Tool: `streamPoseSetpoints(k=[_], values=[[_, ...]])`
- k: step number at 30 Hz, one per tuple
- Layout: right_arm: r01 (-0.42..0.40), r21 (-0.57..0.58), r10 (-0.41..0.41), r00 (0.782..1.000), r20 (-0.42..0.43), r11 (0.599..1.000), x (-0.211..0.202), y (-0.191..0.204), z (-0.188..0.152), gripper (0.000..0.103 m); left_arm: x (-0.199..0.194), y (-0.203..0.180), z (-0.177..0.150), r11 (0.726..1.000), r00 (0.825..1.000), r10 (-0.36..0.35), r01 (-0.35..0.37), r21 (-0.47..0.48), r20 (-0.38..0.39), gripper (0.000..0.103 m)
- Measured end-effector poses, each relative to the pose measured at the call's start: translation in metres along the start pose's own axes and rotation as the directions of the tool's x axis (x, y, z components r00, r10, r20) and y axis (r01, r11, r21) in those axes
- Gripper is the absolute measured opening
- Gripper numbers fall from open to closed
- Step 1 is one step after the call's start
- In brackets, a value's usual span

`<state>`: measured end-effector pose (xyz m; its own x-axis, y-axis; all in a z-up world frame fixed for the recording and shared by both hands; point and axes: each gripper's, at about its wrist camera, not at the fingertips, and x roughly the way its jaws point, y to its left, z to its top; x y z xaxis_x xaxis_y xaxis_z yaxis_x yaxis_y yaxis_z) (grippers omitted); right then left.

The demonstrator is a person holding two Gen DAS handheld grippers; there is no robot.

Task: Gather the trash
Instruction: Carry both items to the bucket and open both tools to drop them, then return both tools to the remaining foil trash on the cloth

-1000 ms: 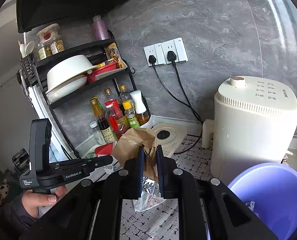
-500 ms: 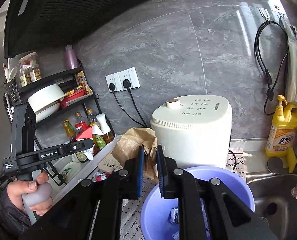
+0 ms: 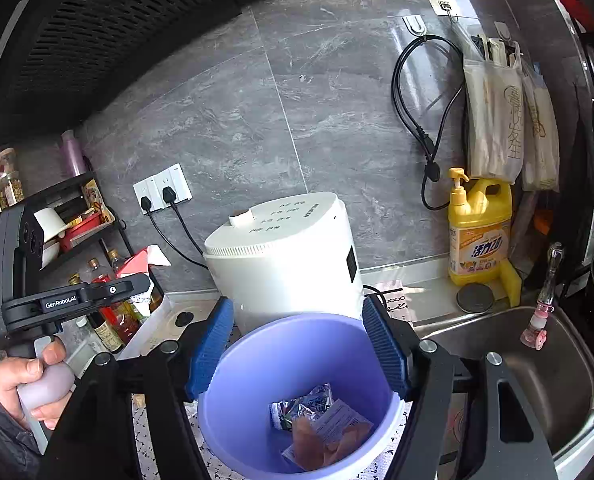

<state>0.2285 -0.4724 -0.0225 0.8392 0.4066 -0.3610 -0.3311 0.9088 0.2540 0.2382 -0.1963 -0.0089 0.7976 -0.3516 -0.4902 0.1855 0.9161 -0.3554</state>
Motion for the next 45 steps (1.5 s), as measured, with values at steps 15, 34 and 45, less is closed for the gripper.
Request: streamPoseSetpoints(k=[15,34,45], values=[[0.154,0.081,-0.154,0.988,-0.01,0.985,-0.032,-0.008,-0.008,0.07,0.027,-0.011,-0.001,0.982,0.976,-0.186,0.188,0.013,-0.113,0.093],[0.084,0.043,-0.081,0.994,-0.076,0.996,0.017,0.122,-0.037,0.091,-0.069,0.156,-0.007,0.995,0.995,0.065,-0.071,-0.072,-0.08,0.097],[-0.025,-0.048,0.018,0.989,-0.146,0.999,0.065,0.189,-0.048,0.079,-0.105,0.221,-0.013,0.975,0.982,0.179,-0.185,-0.123,-0.058,0.097]])
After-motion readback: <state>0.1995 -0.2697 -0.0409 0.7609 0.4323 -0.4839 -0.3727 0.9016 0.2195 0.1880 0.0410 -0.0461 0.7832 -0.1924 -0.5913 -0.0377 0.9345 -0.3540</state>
